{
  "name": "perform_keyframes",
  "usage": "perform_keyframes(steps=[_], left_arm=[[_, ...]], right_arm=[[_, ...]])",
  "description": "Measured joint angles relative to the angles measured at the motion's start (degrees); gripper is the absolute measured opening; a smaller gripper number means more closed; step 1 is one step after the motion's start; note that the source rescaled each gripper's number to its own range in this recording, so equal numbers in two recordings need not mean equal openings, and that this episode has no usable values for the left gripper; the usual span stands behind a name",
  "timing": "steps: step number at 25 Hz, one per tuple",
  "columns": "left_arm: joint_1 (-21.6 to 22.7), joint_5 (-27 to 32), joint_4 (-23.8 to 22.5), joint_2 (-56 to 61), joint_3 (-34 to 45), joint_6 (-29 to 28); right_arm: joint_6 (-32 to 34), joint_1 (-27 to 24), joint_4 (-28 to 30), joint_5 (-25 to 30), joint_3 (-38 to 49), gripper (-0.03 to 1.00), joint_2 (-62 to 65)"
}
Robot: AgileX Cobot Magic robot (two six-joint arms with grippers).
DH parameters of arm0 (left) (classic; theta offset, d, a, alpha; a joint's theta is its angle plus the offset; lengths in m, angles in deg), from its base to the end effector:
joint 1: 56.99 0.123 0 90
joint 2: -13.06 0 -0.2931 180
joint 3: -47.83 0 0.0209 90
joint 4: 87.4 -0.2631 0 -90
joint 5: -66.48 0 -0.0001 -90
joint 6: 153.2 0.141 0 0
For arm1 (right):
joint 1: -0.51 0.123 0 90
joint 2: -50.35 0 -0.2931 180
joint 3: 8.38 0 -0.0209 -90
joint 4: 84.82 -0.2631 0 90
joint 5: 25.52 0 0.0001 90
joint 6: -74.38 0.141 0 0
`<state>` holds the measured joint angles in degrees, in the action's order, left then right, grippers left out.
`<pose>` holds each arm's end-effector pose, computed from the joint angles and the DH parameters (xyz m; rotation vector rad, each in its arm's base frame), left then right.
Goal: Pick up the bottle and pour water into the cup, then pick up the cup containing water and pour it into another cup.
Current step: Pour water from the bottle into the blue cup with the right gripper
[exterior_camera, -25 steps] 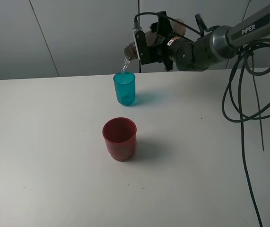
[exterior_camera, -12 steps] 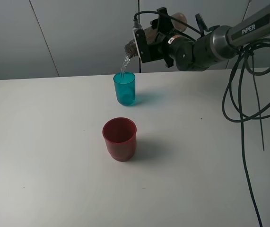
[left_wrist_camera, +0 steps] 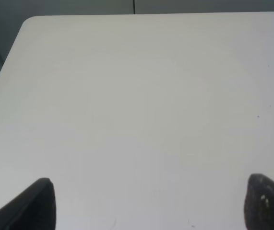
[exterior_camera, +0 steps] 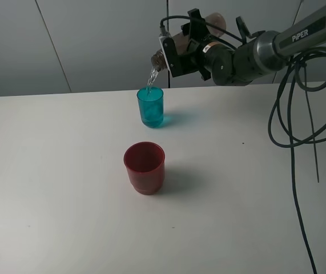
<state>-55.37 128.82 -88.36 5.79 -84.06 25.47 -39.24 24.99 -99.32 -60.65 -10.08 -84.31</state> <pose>0.0386 0.0032 0.2611 -0.0541 2.0539 0.0232 0.5096 0.2097 0.1463 -1.5986 0.9409 -1.0965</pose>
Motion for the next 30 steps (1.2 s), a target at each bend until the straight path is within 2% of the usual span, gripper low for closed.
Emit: perform_keyframes(steps=[30], left_arm=[[0.0, 0.0, 0.0, 0.0, 0.0, 0.0]], right_arm=[[-4.1, 0.0, 0.9, -1.0, 0.0, 0.07, 0.0]])
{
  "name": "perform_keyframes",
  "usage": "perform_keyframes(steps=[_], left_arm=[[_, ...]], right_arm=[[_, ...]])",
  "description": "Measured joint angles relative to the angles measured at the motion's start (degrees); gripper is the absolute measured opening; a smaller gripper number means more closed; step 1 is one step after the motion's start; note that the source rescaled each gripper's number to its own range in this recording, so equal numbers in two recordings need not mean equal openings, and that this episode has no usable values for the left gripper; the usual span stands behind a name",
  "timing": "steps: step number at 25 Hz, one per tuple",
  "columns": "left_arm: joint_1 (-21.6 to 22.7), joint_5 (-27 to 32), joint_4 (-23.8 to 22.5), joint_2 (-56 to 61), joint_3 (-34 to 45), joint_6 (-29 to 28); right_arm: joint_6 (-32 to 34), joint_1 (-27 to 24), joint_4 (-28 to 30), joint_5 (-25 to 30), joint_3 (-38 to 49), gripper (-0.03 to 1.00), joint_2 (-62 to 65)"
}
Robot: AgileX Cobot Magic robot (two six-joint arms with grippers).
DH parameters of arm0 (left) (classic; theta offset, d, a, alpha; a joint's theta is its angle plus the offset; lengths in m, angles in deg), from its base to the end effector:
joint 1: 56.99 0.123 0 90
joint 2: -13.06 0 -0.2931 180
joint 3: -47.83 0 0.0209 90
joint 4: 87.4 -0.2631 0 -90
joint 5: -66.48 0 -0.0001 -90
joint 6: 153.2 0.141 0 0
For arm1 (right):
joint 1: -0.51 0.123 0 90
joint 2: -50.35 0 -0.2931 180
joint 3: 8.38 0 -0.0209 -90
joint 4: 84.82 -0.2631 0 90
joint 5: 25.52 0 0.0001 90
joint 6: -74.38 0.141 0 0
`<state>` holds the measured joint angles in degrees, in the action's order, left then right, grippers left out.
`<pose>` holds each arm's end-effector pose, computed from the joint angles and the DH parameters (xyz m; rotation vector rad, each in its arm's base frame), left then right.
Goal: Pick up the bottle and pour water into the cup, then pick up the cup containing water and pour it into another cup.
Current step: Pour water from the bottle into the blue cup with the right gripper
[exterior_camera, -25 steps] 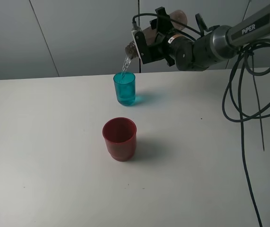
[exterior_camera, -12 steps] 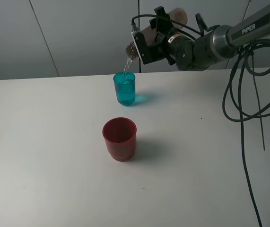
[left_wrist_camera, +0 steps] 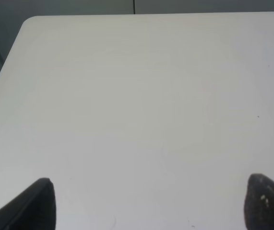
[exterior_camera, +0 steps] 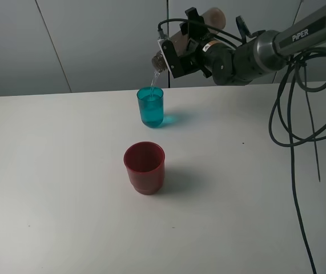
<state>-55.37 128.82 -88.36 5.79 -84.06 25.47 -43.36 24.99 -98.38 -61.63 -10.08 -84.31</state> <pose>0.0386 0.0032 0.2611 -0.0541 2.0539 0.0232 0.5097 0.2107 0.1489 -1.6359 0.8654 -1.1597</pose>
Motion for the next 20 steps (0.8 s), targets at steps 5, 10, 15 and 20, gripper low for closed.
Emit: perform_keyframes(steps=[5, 10, 15, 20], left_arm=[[0.0, 0.0, 0.0, 0.0, 0.0, 0.4], [0.0, 0.0, 0.0, 0.0, 0.0, 0.4], [0.0, 0.0, 0.0, 0.0, 0.0, 0.4], [0.0, 0.0, 0.0, 0.0, 0.0, 0.3]], right_arm=[[0.0, 0.0, 0.6, -0.1, 0.0, 0.07, 0.0], [0.0, 0.0, 0.8, -0.1, 0.0, 0.07, 0.0], [4.2, 0.0, 0.8, -0.1, 0.0, 0.07, 0.0], [7.1, 0.3, 0.9, 2.0, 0.0, 0.07, 0.0]])
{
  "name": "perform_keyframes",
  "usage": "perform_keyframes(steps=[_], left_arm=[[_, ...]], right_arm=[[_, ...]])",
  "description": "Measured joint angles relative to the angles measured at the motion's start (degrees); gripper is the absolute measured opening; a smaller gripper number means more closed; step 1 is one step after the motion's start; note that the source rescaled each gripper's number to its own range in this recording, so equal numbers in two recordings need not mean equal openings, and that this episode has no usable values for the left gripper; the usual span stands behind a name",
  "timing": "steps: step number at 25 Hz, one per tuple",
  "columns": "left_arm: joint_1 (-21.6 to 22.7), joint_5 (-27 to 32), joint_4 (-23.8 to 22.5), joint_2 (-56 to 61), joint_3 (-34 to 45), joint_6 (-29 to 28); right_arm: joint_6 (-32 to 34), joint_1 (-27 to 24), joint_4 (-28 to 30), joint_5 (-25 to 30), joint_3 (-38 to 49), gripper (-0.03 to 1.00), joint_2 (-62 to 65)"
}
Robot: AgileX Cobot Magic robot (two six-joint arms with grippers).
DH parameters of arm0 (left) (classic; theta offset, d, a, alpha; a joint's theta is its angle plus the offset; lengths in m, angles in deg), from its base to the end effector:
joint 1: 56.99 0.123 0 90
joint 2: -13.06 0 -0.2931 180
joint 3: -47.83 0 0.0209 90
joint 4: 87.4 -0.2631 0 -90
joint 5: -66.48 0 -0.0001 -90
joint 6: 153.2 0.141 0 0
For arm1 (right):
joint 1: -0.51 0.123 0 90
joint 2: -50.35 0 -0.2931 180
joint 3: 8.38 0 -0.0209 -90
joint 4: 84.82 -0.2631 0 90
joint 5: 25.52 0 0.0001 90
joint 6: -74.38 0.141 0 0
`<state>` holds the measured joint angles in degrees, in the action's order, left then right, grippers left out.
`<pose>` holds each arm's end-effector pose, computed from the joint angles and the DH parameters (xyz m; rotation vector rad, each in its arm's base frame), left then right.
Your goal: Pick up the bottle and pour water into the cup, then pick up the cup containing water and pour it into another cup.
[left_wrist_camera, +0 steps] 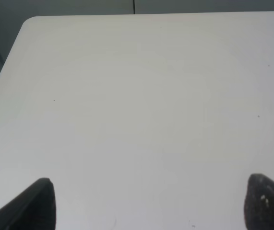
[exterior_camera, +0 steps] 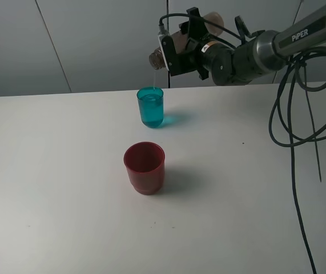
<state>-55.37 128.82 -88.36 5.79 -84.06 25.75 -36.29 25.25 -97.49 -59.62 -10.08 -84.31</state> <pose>0.0386 0.0032 0.2611 -0.0491 2.0540 0.0262 0.5075 0.2148 0.1443 -1.6017 0.9456 -1.0519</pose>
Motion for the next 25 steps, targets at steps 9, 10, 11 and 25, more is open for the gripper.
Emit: perform_keyframes(steps=[9, 10, 11, 25], left_arm=[[0.0, 0.0, 0.0, 0.0, 0.0, -0.1], [0.0, 0.0, 0.0, 0.0, 0.0, -0.1], [0.0, 0.0, 0.0, 0.0, 0.0, -0.1], [0.0, 0.0, 0.0, 0.0, 0.0, -0.1]], right_arm=[[9.0, 0.8, -0.3, 6.2, 0.0, 0.07, 0.0], [10.9, 0.8, -0.6, 6.2, 0.0, 0.07, 0.0], [12.7, 0.8, -1.6, 6.3, 0.0, 0.07, 0.0], [50.8, -0.8, -3.7, 24.4, 0.0, 0.07, 7.1]])
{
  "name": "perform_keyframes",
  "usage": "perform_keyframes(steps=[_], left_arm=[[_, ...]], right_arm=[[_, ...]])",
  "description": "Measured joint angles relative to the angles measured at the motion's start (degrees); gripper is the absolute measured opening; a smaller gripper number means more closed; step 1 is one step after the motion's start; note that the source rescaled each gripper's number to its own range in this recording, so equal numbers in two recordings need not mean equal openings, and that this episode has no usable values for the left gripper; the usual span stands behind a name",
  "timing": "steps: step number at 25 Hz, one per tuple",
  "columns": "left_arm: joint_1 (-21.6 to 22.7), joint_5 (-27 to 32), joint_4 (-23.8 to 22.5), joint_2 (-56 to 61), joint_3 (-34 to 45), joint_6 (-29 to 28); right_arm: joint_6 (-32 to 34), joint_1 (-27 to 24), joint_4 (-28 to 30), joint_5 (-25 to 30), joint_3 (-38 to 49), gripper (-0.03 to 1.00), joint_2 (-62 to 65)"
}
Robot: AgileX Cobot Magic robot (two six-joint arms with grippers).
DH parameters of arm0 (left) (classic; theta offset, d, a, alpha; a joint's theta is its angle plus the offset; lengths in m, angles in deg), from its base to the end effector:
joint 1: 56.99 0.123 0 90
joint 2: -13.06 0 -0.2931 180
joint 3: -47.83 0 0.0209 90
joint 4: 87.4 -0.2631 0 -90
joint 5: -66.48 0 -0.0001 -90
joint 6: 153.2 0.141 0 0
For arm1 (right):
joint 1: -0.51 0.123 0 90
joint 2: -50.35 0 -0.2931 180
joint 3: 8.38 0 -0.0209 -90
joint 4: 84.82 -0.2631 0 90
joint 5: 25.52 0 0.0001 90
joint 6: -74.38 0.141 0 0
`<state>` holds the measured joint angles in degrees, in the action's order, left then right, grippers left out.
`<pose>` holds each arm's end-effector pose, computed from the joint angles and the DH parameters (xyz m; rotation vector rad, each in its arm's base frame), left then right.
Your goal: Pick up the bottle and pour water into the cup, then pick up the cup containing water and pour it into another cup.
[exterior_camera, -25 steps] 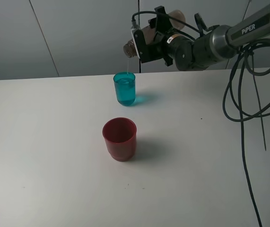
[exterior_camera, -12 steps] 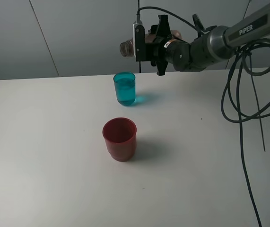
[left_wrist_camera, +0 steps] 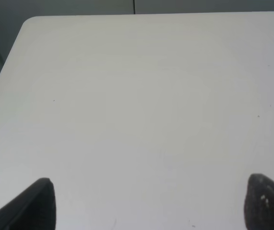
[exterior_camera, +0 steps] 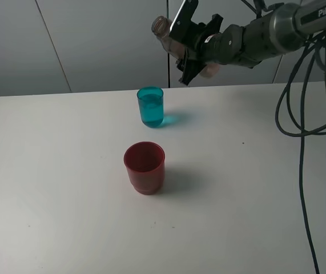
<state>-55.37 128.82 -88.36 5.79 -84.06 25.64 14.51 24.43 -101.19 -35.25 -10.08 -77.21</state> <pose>0.0386 0.0032 0.2611 -0.0511 2.0539 0.0251 0.4873 0.2088 0.1552 -1.1122 1.7141 -0.2653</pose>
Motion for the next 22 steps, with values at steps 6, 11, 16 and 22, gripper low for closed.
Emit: perform_keyframes(steps=[6, 11, 16, 22], left_arm=[[0.0, 0.0, 0.0, 0.0, 0.0, 0.0], [0.0, 0.0, 0.0, 0.0, 0.0, 0.0], [0.0, 0.0, 0.0, 0.0, 0.0, 0.0], [0.0, 0.0, 0.0, 0.0, 0.0, 0.0]], right_arm=[[34.9, -4.8, 17.3, 4.1, 2.9, 0.07, 4.6], [53.7, -9.5, 27.7, 1.7, 11.7, 0.07, 9.4], [61.1, -15.2, 27.7, -4.1, 19.7, 0.07, 10.9], [62.4, -21.5, 25.7, -21.8, 28.5, 0.07, 10.9]])
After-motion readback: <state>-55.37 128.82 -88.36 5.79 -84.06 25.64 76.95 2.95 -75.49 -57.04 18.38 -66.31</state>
